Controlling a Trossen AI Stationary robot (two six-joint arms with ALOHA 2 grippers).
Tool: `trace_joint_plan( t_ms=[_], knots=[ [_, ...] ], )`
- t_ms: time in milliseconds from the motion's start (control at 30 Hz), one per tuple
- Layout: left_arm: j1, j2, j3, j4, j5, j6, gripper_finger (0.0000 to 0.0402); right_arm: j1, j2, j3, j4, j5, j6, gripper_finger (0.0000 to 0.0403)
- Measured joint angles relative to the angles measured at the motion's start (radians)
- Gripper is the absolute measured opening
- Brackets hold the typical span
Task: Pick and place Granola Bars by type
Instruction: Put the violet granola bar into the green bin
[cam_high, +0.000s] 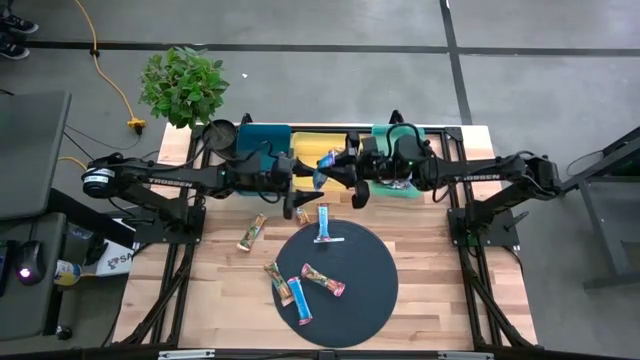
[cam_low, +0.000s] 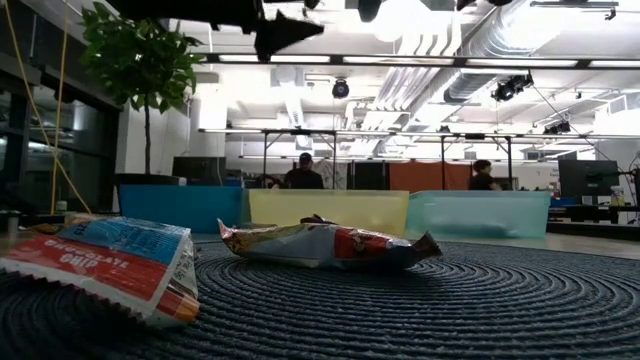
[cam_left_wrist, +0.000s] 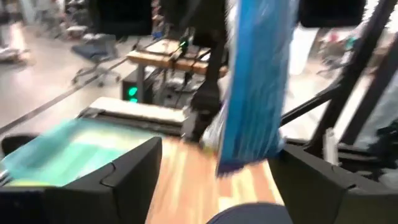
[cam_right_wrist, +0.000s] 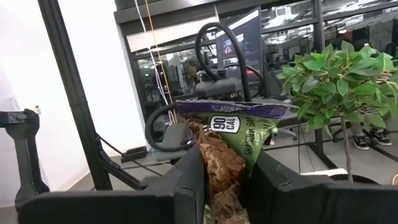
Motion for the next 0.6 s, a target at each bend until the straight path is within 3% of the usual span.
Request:
trace_joint_plan(
  t_ms=[367, 600],
  knots=[
    [0.0, 0.0, 0.0, -0.264, -0.151, 0.004, 0.0304, -0.069, 0.0, 0.001, 0.008, -0.023, -0.006, 0.0067],
    [0.0, 0.0, 0.0, -0.327, -0.201, 0.004, 0.0304, -0.164, -0.031, 0.001, -0.05, -0.027, -0.027, 0.0067]
  ],
)
